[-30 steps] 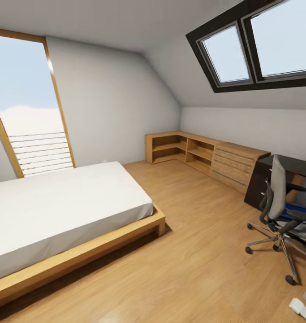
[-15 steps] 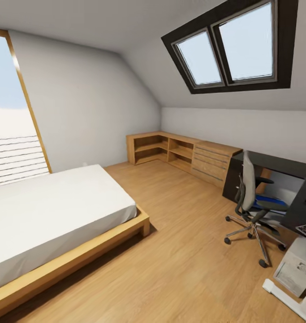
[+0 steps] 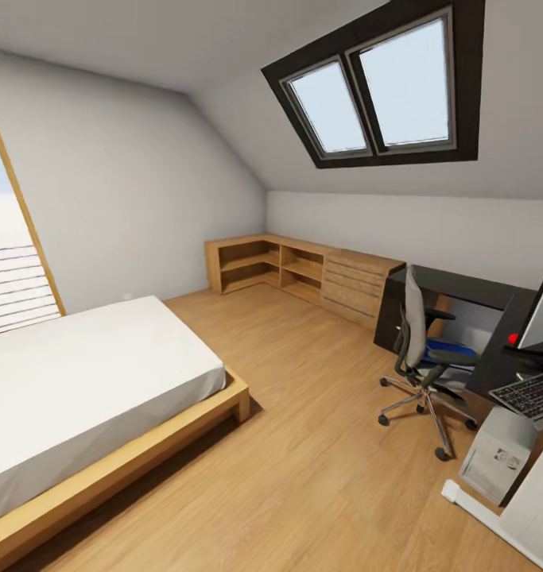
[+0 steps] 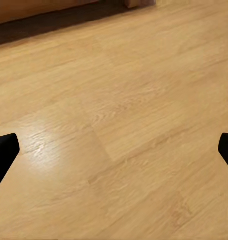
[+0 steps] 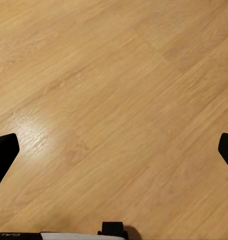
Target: In the bedroom, organize the workspace by keeping the computer under the desk, ensuring the monitor is on the desk, placing the keyboard on the desk next to the monitor, placing the mouse on the desk next to the keyboard, moving the folder from the swivel chair onto the desk next to the mouse, stacking the notebook on top of the folder with the pen on top of the notebook, and positioning the swivel chair next to the desk.
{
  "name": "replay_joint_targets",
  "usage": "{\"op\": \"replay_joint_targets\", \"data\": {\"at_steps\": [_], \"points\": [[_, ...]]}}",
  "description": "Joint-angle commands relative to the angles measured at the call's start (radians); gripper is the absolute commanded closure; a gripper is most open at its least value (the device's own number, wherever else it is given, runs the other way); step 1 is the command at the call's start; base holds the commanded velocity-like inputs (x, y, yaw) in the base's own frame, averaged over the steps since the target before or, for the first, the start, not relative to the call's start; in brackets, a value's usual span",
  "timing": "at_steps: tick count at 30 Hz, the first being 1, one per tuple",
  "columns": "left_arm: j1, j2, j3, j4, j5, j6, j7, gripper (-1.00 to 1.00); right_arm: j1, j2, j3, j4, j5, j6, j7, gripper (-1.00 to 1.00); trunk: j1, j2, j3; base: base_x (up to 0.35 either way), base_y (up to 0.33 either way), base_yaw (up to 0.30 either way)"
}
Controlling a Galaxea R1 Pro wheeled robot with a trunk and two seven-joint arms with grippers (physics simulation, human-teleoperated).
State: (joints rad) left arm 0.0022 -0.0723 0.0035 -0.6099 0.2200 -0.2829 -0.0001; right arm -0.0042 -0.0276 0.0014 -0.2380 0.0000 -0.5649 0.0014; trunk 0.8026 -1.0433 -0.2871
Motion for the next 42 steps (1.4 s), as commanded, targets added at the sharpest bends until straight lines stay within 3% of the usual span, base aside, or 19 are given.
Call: {"op": "replay_joint_targets", "data": {"at_steps": [1, 19, 29, 42], "points": [[0.0, 0.0, 0.0, 0.003, 0.004, -0.004, -0.001, -1.0, 0.0, 0.0, 0.0, 0.0, 0.0, -0.003, 0.0, -1.0, 0.0, -0.001, -0.001, 0.0, 0.0, -0.073], [0.0, 0.016, -0.002, 0.034, -0.001, -0.015, -0.004, -1.0, 0.0, 0.0, 0.0, -0.004, 0.0, -0.004, 0.002, -1.0, 0.0, -0.001, 0.011, 0.021, 0.015, -0.239], [0.0, 0.018, 0.0, 0.035, 0.001, -0.015, 0.002, -1.0, 0.0, 0.0, 0.001, -0.003, 0.0, -0.005, 0.002, -1.0, 0.0, -0.001, 0.015, 0.226, 0.224, -0.275], [0.0, 0.017, -0.001, 0.035, 0.002, -0.015, -0.005, -1.0, 0.0, 0.0, 0.002, -0.001, 0.0, -0.004, 0.002, -1.0, 0.0, -0.001, 0.016, 0.02, 0.29, -0.289]]}}
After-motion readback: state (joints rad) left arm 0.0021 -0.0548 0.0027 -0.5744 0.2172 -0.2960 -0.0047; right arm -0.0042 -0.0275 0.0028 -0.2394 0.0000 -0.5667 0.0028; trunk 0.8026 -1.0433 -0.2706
